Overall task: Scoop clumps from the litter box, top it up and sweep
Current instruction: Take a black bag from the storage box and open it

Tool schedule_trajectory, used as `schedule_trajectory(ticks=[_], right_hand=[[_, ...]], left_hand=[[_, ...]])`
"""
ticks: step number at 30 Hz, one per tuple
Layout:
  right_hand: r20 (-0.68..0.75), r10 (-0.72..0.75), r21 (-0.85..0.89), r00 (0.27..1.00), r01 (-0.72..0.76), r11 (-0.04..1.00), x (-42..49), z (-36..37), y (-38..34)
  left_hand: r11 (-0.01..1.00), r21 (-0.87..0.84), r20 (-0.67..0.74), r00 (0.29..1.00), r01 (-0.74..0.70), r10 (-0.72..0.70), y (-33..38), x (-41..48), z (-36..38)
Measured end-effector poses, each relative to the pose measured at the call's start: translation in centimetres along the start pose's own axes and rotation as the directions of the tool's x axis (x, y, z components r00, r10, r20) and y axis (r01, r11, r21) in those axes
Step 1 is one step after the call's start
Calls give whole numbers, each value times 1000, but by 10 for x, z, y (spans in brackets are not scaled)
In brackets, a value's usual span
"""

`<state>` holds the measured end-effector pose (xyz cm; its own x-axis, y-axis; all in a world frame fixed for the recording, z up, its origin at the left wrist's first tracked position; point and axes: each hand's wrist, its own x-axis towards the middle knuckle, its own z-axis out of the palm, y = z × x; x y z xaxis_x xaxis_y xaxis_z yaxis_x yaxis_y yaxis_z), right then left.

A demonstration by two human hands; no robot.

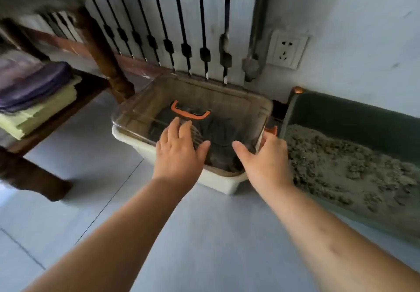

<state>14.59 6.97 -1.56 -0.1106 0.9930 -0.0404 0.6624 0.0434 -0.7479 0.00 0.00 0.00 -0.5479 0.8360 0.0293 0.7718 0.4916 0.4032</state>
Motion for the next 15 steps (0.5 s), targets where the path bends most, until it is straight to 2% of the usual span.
schedule_trajectory(ticks=[2, 3, 4, 6, 8, 10, 13, 15], right_hand=[[-12, 42, -60, 999, -43, 997, 0, -1, -1], [7, 78, -72, 997, -77, 994, -1, -1, -1], [40, 123, -90, 992, -119, 989, -1, -3, -5], [78, 192, -94, 978, -185, 978, 2, -1, -12], [80, 214, -93, 974, -206, 974, 8, 1, -17], [66, 231, -79, 971, -225, 971, 14, 5, -21], [24, 238, -70, 971, -236, 969, 14, 9, -28], [3, 234, -81, 972, -233, 969, 10, 12, -31]], left_hand=[[997, -28, -58, 996, -72, 70, -5, 9, 2], [997, -31, -79, 995, -64, 61, -9, 14, 2], [999, -48, -85, 996, -10, 5, -10, 18, -4], [976, -108, -99, 975, 187, -198, -19, 24, -11], [905, -212, -76, 917, 368, -391, -32, 28, -20], [790, -387, -32, 850, 475, -526, -54, 37, -21], [587, -664, 21, 796, 463, -605, -86, 58, -20], [532, -727, 35, 796, 435, -604, -90, 60, -21]])
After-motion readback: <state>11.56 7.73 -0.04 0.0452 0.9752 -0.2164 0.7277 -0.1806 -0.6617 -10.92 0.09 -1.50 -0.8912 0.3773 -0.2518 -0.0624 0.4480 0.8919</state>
